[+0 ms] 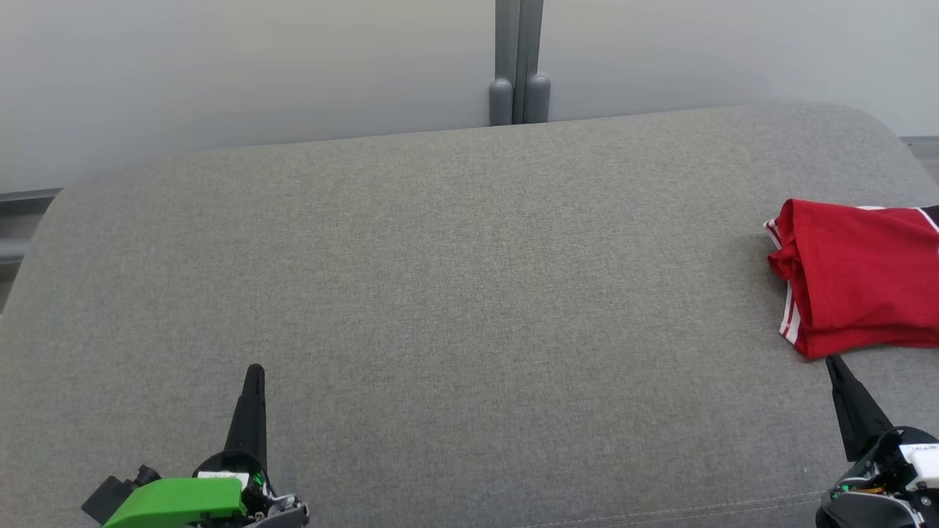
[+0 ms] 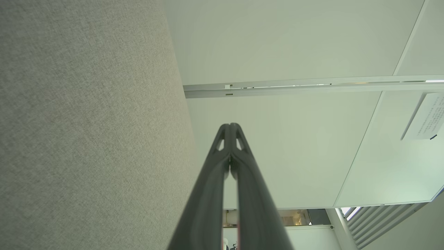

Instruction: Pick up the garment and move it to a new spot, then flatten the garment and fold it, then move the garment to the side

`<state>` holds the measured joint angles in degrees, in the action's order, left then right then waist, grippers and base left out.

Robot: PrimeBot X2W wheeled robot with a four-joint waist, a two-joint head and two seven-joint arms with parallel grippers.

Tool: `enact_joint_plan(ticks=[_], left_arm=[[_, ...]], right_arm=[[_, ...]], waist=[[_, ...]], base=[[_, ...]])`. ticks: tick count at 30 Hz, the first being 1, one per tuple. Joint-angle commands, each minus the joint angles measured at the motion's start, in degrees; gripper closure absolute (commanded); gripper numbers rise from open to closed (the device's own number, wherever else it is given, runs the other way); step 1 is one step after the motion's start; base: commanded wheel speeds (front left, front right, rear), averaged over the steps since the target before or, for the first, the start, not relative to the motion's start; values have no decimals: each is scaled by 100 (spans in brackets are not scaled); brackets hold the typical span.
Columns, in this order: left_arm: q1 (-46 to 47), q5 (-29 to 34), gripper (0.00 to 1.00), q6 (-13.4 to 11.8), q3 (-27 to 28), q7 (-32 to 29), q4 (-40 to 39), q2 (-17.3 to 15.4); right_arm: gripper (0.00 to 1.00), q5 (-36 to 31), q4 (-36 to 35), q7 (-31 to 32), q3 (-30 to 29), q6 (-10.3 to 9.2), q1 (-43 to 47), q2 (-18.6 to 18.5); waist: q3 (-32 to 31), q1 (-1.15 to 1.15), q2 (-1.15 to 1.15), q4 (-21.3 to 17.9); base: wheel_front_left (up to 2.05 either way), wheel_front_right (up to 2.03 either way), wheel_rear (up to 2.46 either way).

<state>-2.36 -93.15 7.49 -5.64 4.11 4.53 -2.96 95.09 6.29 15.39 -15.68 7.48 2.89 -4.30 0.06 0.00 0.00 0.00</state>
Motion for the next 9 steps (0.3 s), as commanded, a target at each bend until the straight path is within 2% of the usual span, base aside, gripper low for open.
enact_joint_plan(ticks=[1,9], left_arm=[[-71,35,100,22,20,-11,4,4],[-71,37,100,22,22,-14,4,5]], right_arm=[[100,-16,14,24,-15,2,-70,3],[100,-32,15,32,-28,2,-74,14]], waist=[[0,0,0,0],[0,0,0,0]], base=[[0,0,0],[0,0,0]])
